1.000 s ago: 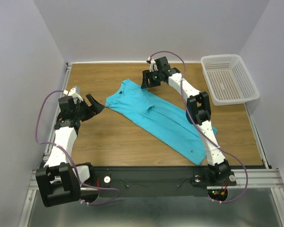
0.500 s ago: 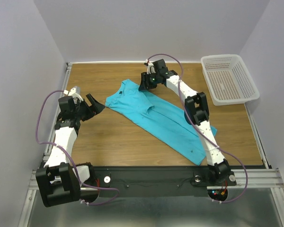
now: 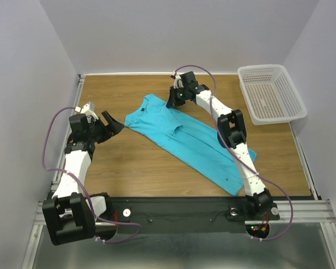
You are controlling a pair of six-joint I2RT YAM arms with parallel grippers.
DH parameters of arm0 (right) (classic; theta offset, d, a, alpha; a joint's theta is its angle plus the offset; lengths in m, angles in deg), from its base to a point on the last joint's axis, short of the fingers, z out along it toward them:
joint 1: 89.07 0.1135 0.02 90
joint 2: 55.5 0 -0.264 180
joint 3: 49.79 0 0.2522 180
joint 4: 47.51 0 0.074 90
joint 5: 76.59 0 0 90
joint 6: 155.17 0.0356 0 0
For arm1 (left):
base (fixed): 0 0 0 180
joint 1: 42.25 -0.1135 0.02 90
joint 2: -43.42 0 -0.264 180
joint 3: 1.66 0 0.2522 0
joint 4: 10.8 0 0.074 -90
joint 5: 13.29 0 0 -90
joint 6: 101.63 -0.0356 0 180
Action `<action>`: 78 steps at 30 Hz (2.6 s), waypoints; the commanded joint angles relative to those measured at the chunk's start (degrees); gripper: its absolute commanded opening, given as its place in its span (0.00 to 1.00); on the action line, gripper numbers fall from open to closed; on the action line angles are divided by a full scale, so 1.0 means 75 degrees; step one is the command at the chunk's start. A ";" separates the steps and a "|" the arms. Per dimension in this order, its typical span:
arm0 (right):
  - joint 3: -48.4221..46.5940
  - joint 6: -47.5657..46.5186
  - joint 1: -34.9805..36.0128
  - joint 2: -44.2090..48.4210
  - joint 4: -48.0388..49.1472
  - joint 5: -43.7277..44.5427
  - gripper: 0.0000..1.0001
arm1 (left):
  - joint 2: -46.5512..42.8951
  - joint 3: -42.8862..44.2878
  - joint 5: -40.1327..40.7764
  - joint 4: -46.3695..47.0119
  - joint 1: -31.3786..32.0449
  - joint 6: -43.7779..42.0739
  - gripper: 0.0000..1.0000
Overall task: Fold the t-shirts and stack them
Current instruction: Fold the tshirt
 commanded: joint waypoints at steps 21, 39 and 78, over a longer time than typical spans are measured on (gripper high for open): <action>-0.0434 0.1481 -0.1038 -0.0204 0.1832 0.3391 0.01 | 0.0600 -0.0318 -0.0704 0.1062 0.0196 0.0574 0.91; 0.3389 -0.1575 -0.1308 0.3971 0.1961 0.1968 0.78 | 0.4487 0.1813 0.0595 0.3090 0.2598 0.2003 0.85; 1.0066 -0.3499 -0.2925 1.0413 0.1750 -0.0230 0.84 | 0.9122 0.6632 0.1558 0.1297 0.3350 0.2520 0.00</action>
